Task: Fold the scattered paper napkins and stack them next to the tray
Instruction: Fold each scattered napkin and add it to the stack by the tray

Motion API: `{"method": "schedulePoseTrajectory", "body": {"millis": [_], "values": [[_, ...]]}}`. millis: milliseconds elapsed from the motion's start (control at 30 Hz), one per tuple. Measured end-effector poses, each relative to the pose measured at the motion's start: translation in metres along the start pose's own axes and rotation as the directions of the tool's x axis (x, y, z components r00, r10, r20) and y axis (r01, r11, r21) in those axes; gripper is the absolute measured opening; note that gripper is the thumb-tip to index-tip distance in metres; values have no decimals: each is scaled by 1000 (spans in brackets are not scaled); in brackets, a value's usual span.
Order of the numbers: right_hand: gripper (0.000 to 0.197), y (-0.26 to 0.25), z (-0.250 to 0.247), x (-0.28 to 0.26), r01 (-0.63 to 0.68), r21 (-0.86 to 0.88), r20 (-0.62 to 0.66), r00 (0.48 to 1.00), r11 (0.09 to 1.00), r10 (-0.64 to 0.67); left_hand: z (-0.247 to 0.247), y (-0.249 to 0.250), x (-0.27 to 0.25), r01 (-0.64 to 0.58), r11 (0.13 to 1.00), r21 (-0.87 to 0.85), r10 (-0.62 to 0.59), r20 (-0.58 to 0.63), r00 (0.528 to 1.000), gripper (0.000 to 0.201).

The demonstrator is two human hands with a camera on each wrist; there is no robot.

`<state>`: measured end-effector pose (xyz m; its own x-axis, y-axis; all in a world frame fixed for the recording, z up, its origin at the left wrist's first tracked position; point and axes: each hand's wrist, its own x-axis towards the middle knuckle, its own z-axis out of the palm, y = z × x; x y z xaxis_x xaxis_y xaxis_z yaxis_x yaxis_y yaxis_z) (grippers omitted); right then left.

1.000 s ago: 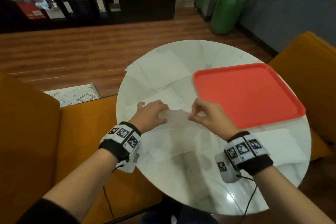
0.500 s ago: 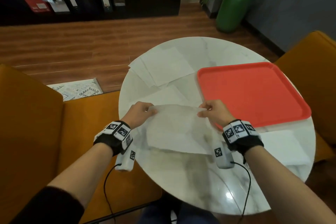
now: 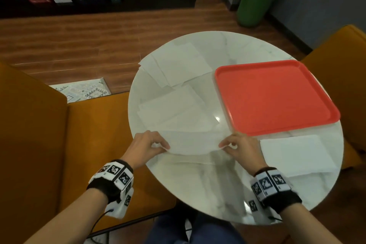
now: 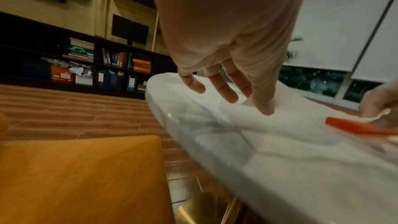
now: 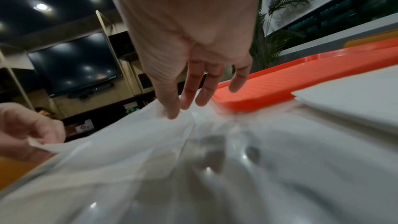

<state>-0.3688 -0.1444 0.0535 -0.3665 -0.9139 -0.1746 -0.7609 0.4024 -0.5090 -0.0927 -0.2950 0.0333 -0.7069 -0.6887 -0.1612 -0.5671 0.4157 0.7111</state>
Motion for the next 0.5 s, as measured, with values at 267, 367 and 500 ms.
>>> {"method": "schedulePoseTrajectory", "body": {"millis": [267,367,500], "values": [[36,-9,10,-16,-38,-131,147,988,991,58,8,3,-9,22,965,262,-11,-42,999,37],[41,-15,13,-8,22,-53,-1,1000,998,-22,15,12,-4,-8,975,223,38,-133,990,37],[48,-62,46,4,202,-35,118,973,979,-197,34,16,7,41,941,335,-57,37,998,58]]}}
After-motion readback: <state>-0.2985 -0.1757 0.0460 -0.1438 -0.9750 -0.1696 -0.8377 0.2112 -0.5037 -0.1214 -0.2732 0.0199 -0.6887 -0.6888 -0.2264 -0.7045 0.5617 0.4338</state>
